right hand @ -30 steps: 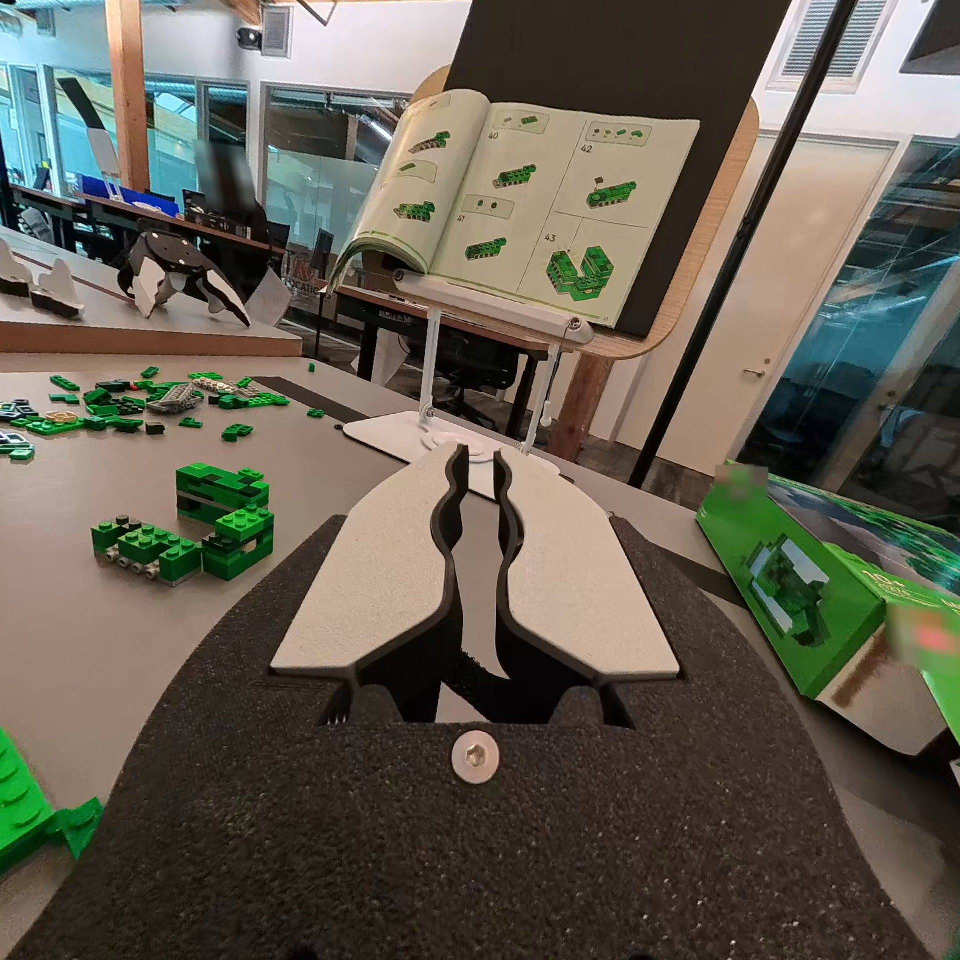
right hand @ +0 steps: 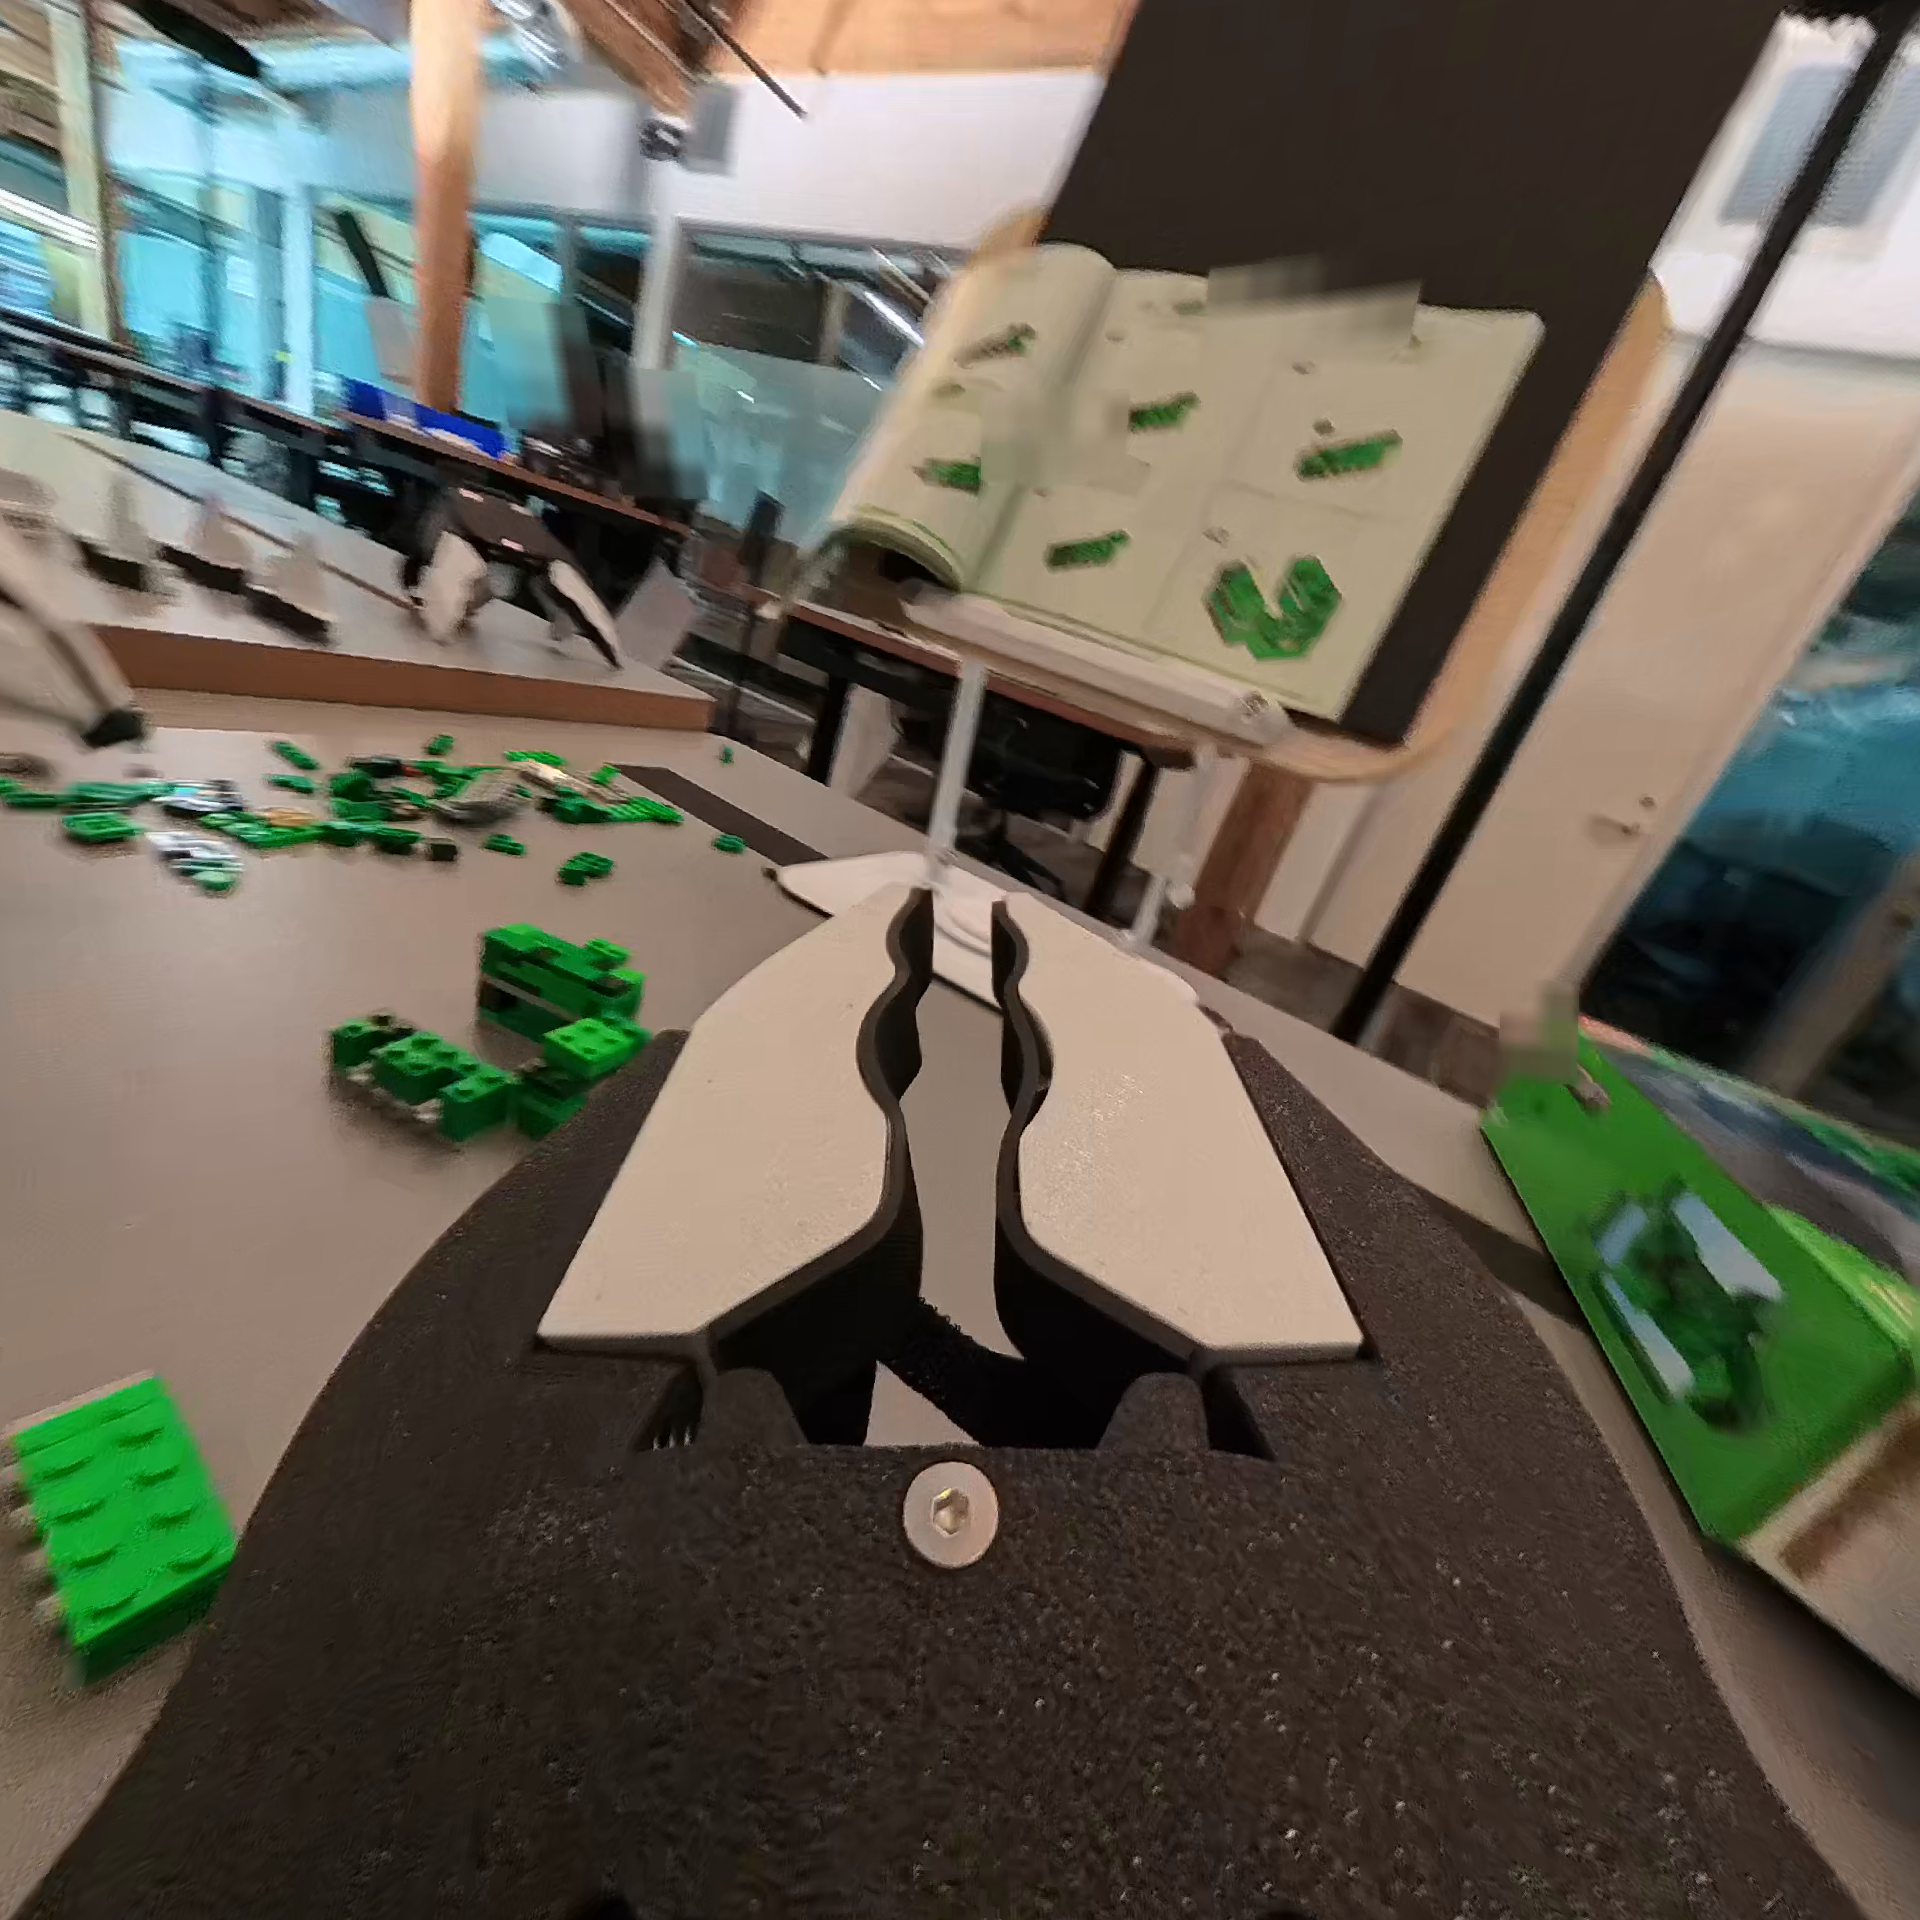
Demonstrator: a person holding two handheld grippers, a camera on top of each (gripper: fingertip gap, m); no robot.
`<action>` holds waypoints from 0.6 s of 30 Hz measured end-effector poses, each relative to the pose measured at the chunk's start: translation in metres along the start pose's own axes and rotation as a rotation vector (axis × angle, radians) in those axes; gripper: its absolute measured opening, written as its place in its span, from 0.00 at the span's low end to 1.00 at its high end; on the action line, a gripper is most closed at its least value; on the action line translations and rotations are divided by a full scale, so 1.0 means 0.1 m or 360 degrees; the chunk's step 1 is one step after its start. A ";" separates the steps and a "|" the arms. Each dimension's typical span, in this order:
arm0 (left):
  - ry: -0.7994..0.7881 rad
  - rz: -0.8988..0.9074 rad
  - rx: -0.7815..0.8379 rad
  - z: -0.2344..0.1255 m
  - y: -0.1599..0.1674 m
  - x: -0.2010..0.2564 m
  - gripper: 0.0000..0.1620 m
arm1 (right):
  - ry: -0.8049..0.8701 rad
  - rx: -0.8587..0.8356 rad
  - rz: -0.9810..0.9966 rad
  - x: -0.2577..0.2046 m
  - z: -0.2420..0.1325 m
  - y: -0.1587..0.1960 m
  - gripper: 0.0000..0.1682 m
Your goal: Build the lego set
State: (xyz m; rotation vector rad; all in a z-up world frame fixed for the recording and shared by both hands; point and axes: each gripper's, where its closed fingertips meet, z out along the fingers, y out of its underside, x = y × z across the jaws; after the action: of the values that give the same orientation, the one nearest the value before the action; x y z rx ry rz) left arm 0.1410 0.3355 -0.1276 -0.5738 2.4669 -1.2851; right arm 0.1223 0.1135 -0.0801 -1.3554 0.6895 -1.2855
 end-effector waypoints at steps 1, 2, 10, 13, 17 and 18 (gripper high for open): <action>0.0137 -0.0100 0.0209 -0.06 -0.20 0.18 0.01 | -0.0077 0.0062 -0.0032 -0.10 -0.01 -0.08 0.07; 0.0262 -0.0181 0.0376 -0.12 -0.36 0.33 0.01 | -0.0177 0.0130 -0.0069 -0.23 -0.03 -0.16 0.08; 0.0803 -0.0689 0.0861 -0.43 -0.75 0.64 0.01 | -0.0804 0.0298 -0.0220 -1.24 -0.19 -0.71 0.15; 0.1134 -0.0835 0.0879 -0.45 -0.85 0.94 0.01 | -0.0843 0.0387 -0.0356 -1.44 -0.25 -1.05 0.19; 0.1332 -0.0942 0.0879 -0.44 -0.92 1.15 0.01 | -0.0854 0.0282 -0.0643 -1.55 -0.23 -1.10 0.18; 0.1333 -0.0936 0.0863 -0.43 -0.92 1.17 0.01 | -0.0804 0.0242 -0.0732 -1.53 -0.20 -1.07 0.17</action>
State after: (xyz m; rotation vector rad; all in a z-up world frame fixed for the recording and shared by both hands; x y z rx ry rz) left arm 0.0386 0.2621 -0.0371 -0.7398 2.3639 -2.7809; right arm 0.0384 0.2733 -0.0298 -1.6798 -0.0742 -1.2359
